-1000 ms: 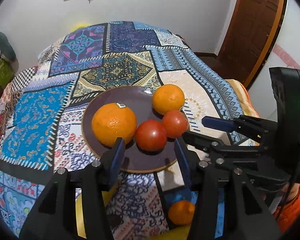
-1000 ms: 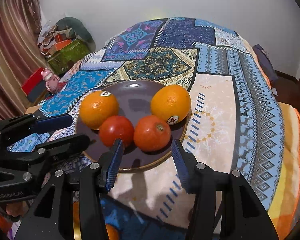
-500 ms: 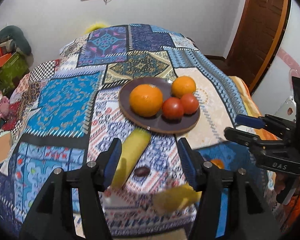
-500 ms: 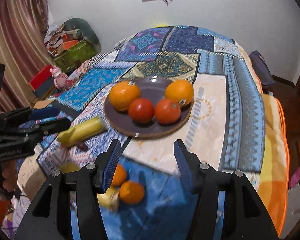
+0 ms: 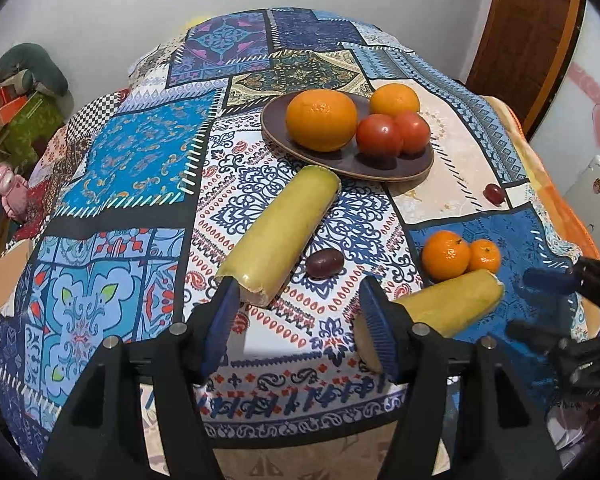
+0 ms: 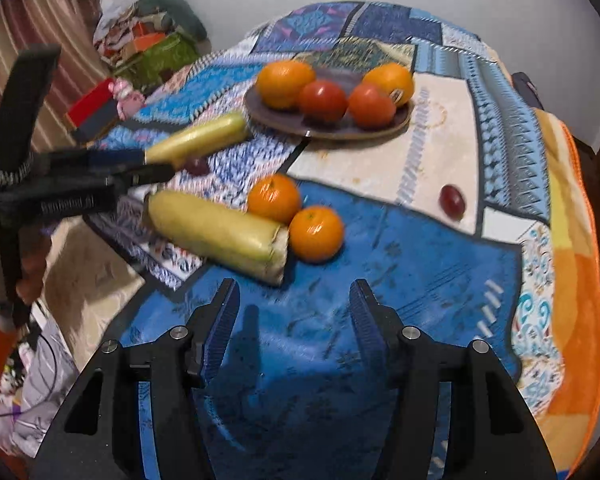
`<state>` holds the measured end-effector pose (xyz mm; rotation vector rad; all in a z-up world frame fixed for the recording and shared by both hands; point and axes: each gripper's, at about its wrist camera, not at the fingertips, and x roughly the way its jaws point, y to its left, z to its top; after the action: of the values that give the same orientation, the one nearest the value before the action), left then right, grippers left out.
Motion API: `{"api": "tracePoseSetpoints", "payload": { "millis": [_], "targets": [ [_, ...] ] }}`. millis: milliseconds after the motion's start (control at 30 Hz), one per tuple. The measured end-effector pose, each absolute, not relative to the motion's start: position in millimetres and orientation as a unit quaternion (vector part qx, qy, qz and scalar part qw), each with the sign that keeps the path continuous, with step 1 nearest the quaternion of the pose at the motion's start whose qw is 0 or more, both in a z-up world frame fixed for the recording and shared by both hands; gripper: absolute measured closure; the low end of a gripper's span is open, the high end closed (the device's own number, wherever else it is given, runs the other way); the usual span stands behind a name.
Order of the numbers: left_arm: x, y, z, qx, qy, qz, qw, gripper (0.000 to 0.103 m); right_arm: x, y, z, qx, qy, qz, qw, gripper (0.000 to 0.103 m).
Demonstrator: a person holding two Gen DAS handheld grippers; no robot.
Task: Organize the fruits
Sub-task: 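Move the right tool to a yellow cylindrical vegetable while the left tool approaches the other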
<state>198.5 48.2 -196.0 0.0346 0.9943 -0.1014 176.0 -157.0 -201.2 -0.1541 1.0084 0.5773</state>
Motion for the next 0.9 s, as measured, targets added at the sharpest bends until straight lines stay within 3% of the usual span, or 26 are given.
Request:
{"api": "tracePoseSetpoints", "payload": {
  "millis": [900],
  "targets": [
    [173,-22,-191,0.024,0.464,-0.143,0.874,0.04,200,-168,-176,-0.036,0.449,0.238,0.86,0.049]
  ]
}}
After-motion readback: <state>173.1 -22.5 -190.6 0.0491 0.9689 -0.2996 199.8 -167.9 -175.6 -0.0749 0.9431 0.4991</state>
